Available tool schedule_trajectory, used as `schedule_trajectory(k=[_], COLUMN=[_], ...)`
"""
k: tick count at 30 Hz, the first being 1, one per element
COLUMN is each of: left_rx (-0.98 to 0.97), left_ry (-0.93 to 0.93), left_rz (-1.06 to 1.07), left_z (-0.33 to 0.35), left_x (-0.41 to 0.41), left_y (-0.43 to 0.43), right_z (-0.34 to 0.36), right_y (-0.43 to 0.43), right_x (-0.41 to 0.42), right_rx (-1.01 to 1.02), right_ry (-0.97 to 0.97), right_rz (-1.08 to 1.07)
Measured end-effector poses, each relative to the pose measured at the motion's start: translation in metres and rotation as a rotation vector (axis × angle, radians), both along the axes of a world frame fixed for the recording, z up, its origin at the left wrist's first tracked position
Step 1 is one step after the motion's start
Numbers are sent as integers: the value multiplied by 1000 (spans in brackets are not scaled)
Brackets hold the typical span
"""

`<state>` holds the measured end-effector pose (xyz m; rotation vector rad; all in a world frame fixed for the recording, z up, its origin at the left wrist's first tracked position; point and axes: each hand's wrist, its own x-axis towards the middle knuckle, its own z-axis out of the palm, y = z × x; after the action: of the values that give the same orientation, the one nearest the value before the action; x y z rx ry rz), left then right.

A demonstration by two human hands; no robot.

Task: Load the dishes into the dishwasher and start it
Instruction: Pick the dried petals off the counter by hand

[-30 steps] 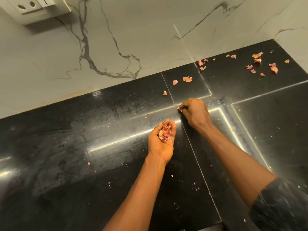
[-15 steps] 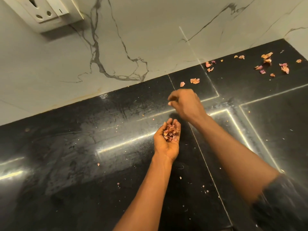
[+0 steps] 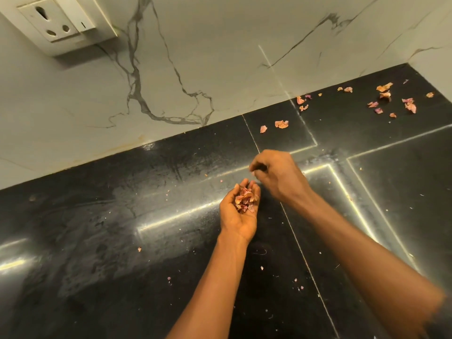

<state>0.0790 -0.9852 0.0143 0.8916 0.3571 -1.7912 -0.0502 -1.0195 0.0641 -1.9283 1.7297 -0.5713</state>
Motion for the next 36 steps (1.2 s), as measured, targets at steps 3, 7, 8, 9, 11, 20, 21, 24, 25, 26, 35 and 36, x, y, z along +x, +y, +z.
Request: schedule_trajectory(k=[3, 7, 8, 9, 11, 20, 21, 24, 25, 26, 35, 36], left_rx=[-38, -12, -3, 4, 13, -3, -3, -5, -6, -9, -95, -102], left_ry=[-4, 28, 40, 44, 45, 2, 0, -12, -17, -22, 16, 23], left_rz=[-48, -23, -10, 0, 6, -8, -7, -14, -17, -19, -2, 9], left_z=[2, 7, 10, 12, 14, 17, 16, 8, 5, 3, 12, 14], left_x=[-8, -15, -16, -17, -17, -9, -9, -13, -16, -18, -30, -29], left_y=[1, -6, -7, -8, -8, -13, -14, -19, -20, -22, -41, -44], right_z=[20, 16, 11, 5, -12, -50, -49, -34, -25, -14, 19, 13], right_y=[21, -16, -34, -53, -85, -76, -67, -43, -34, -25, -65, -81], right_x=[4, -10, -15, -19, -24, -25, -27, -31, -29, -25, -50, -57], right_rx=[85, 71, 48, 25, 18, -4, 9, -31, -68, -91, 37, 21], right_ry=[27, -13, -24, -3, 117, 348, 310, 92, 34, 6, 33, 63], right_rz=[150, 31, -47, -110, -143, -37, -47, -95, -81, -46, -5, -79])
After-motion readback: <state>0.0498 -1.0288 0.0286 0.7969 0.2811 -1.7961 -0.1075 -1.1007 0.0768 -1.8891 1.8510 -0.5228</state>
